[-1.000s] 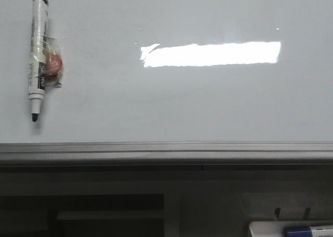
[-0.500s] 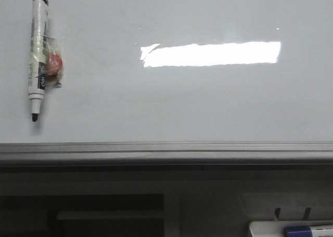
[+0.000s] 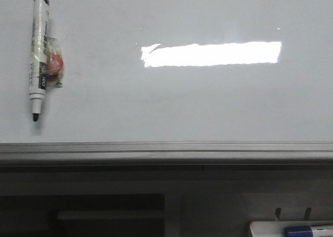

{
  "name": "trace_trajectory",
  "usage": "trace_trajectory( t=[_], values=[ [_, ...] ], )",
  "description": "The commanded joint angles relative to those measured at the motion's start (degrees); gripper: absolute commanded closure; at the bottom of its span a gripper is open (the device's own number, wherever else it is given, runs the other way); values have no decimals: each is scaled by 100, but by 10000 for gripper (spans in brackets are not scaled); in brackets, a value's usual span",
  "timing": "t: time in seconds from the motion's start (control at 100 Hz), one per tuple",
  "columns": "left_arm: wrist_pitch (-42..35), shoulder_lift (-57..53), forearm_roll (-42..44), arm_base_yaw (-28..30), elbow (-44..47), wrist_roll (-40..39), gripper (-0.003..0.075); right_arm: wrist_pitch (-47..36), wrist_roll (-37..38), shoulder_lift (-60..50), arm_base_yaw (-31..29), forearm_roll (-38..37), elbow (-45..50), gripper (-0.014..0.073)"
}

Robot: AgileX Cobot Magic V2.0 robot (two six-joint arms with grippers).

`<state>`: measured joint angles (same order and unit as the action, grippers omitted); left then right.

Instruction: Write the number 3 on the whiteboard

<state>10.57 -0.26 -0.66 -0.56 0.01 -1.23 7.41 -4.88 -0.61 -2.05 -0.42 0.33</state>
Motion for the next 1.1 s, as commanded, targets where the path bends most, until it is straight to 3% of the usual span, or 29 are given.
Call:
trace_trajectory(
  t=[0.0,0.26,0.45,0.54,0.6,0.67,0.86,0.97,1.09],
  values=[
    [-533,-137,-28,-38,64,-66,741,-933,11,-87,-38,-7,186,639],
    [-973,-137,31,-38,64,-54,741,-1627,11,-87,-38,-7,186,639],
    [-1311,-137,-430,-50,64,-54,741,-2055,11,-87,-38,3,186,639],
    [-1311,-137,-643,-50,11,-54,741,-2042,140,-87,-38,497,149,639],
    [-1324,-137,-1007,-50,-100,-87,741,-1701,140,-87,-38,1115,102,639],
    [-1023,-111,-1061,-50,-431,-87,741,-849,140,-87,-38,1285,-74,639],
    [812,596,-561,-37,-1755,123,741,204,140,363,-38,1274,-747,639],
    [969,1141,-572,-37,-2051,123,741,989,140,865,-38,1260,-1212,639],
    [734,1449,-571,-49,-2091,416,730,1125,140,1202,-38,1260,-1513,639]
  ],
)
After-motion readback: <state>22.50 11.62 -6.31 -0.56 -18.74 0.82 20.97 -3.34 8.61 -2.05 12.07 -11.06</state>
